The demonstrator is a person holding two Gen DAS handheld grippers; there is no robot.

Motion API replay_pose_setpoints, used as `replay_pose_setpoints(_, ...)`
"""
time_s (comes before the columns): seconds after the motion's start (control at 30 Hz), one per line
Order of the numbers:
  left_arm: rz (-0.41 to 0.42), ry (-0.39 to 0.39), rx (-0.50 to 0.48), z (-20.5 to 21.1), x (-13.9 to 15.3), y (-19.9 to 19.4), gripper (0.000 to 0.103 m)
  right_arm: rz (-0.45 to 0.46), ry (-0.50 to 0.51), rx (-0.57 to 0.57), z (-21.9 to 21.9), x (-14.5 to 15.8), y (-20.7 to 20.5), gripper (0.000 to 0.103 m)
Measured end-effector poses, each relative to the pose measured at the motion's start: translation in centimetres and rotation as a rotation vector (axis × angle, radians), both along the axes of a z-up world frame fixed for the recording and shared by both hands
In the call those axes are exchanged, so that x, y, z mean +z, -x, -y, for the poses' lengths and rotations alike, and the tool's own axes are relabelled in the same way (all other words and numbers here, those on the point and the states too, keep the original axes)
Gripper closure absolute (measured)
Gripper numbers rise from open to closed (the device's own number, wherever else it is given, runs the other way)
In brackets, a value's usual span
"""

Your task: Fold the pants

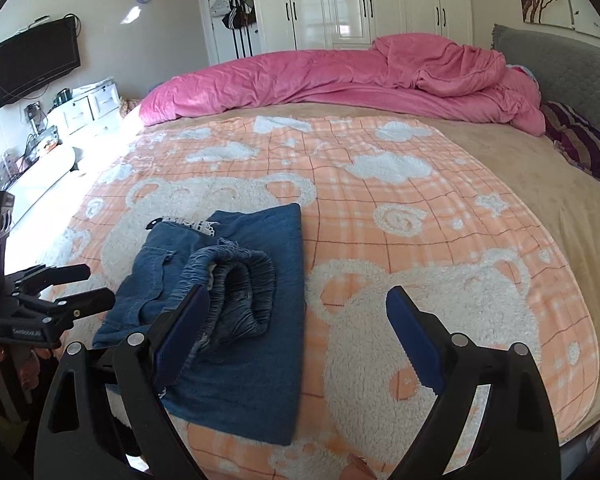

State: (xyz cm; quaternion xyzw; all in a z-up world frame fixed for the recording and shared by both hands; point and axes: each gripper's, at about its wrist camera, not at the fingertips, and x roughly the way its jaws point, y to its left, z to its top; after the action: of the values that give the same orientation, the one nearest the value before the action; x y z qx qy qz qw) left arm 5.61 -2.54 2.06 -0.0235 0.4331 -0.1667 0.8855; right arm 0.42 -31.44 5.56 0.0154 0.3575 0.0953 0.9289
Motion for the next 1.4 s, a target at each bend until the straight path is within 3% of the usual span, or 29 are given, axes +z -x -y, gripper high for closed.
replay_pose_setpoints(0.47,-0.047,-0.027,0.015,0.9,-2.2,-0.8,0.009,-0.088,-0.018,0.0,0.4,-3.2,-2.4,0.014)
replay_pose_setpoints(0.63,-0.075,0.003,0.027,0.8,-3.0,-1.2,0.009,-0.126,-0.021,0.02,0.4,-4.2,-3.1,0.015)
replay_pose_setpoints(0.77,-0.092,0.071,0.039,0.9,-3.5,-1.6,0.01,-0.173,-0.113,0.062,0.6,-5.0,-4.1,0.026)
replay_pose_setpoints(0.9,-0.102,0.118,0.023,1.8,-3.8,-1.8,0.01,-0.238,-0.224,0.109,0.4,-6.1,-5.3,0.046)
replay_pose_setpoints(1.0,-0.087,0.103,0.01,2.7,-3.9,-1.6,0.01,-0.26,-0.269,0.12,0.3,-6.6,-5.9,0.048)
replay_pose_setpoints(1.1,-0.071,0.086,0.009,3.5,-3.9,-1.5,0.015,-0.26,-0.292,0.136,0.0,-6.8,-6.2,0.058)
replay_pose_setpoints(1.17,-0.063,0.08,0.011,3.7,-3.9,-1.6,0.025,-0.255,-0.289,0.147,-0.3,-6.7,-6.1,0.064)
replay_pose_setpoints(1.27,-0.051,0.077,0.016,3.9,-3.7,-1.6,0.043,-0.245,-0.294,0.149,-0.2,-6.7,-5.9,0.065)
replay_pose_setpoints(1.4,-0.041,0.096,0.02,3.9,-3.6,-1.4,0.05,-0.247,-0.337,0.136,0.5,-7.0,-6.0,0.062)
